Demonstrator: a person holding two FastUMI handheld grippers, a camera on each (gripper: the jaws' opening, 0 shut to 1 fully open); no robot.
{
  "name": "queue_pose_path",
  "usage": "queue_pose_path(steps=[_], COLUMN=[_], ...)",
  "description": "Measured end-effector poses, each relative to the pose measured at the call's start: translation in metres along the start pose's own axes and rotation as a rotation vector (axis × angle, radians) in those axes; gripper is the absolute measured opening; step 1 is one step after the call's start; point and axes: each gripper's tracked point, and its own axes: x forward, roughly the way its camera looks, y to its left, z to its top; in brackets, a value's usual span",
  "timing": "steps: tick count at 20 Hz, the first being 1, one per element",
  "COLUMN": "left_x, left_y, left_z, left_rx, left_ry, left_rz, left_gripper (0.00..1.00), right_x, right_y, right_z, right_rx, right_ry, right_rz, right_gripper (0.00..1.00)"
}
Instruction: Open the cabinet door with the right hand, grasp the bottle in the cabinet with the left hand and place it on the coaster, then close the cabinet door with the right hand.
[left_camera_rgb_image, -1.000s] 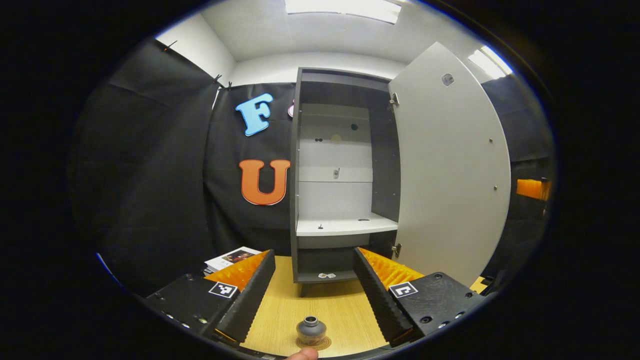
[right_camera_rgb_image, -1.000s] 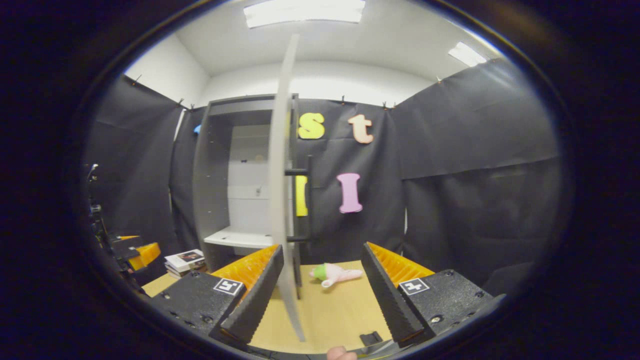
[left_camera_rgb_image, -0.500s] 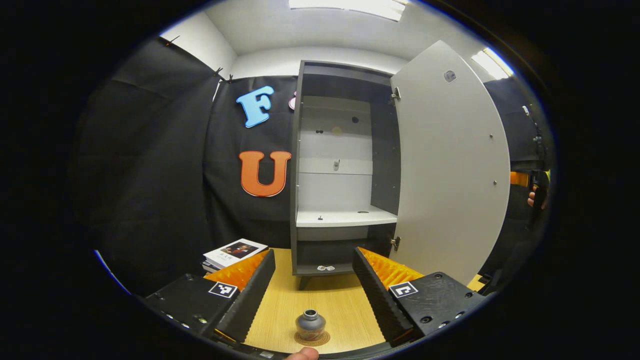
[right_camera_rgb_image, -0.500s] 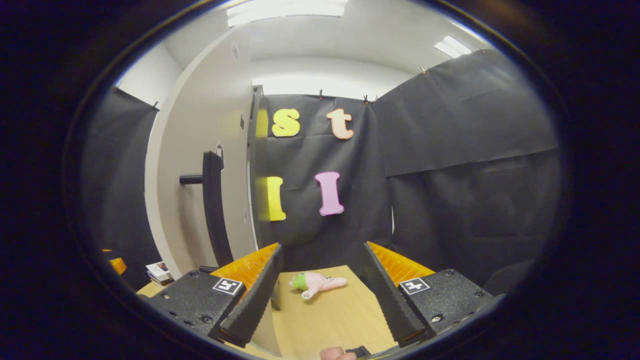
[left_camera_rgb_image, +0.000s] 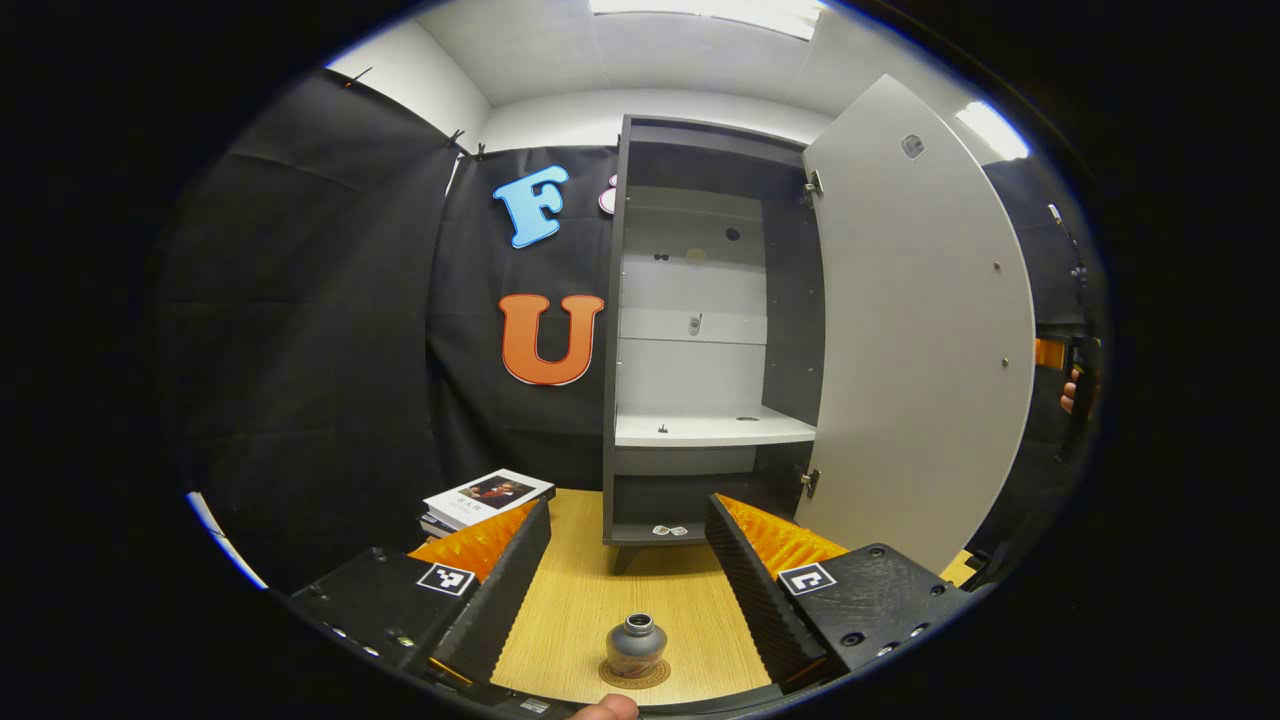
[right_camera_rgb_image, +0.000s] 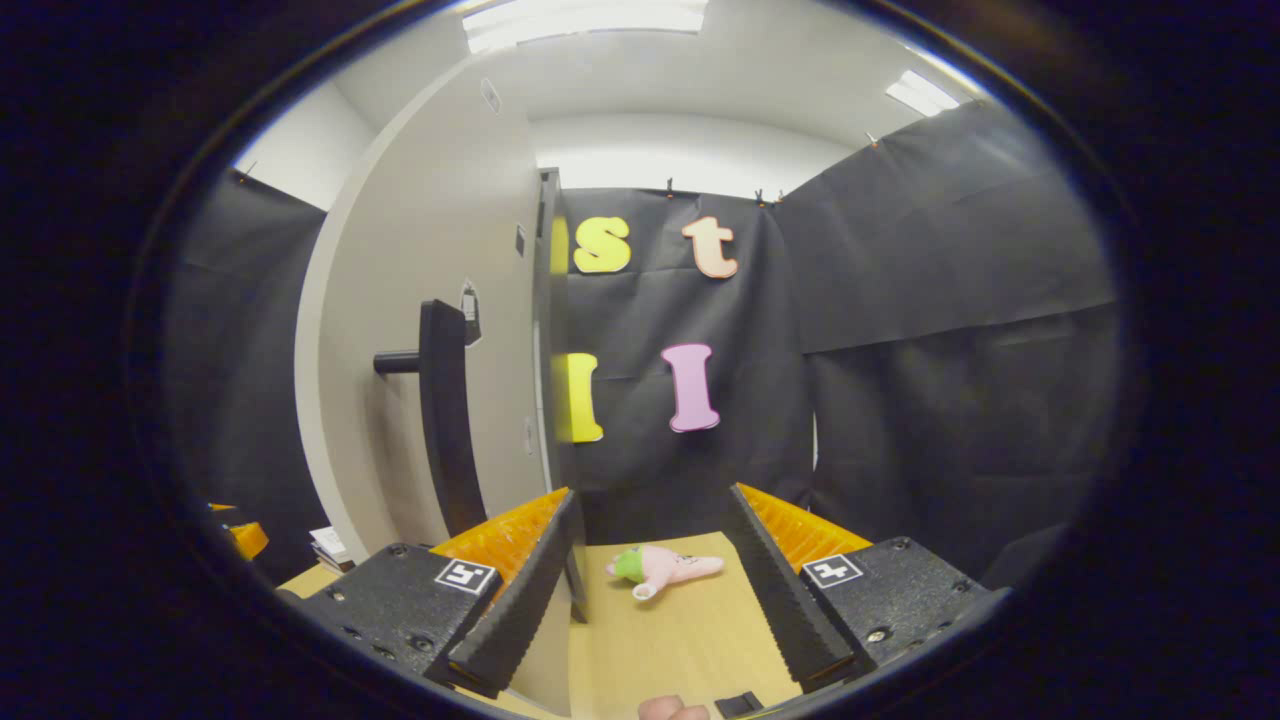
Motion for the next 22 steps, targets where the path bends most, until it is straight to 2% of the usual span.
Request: queue_pose_path(steps=[4, 8, 14, 17, 21, 22], left_x=[0.0, 0.001, -0.002, -0.002, -0.004, -0.006], left_y=[0.005, 0.017, 0.037, 0.049, 0.062, 0.065], left_z=[-0.002, -0.007, -0.01, -0.012, -0.018, -0.018], left_rx=[-0.039, -0.052, -0.046, -0.046, -0.055, -0.057], left_ry=[-0.001, 0.012, 0.016, 0.016, 0.024, 0.024], left_rz=[0.018, 0.038, 0.07, 0.09, 0.113, 0.12], left_gripper=[0.94, 0.94, 0.94, 0.94, 0.94, 0.94], right_x=[0.0, 0.008, 0.04, 0.071, 0.102, 0.105], right_y=[0.062, 0.116, 0.206, 0.253, 0.284, 0.287], right_z=[-0.002, -0.004, -0.018, -0.031, -0.041, -0.045], right_rx=[-0.027, -0.049, 0.029, 0.055, 0.035, 0.033], right_ry=[-0.001, -0.025, 0.011, 0.046, 0.067, 0.063], right_rz=[0.122, 0.18, 0.314, 0.382, 0.395, 0.387], right_gripper=[0.96, 0.97, 0.96, 0.96, 0.98, 0.93])
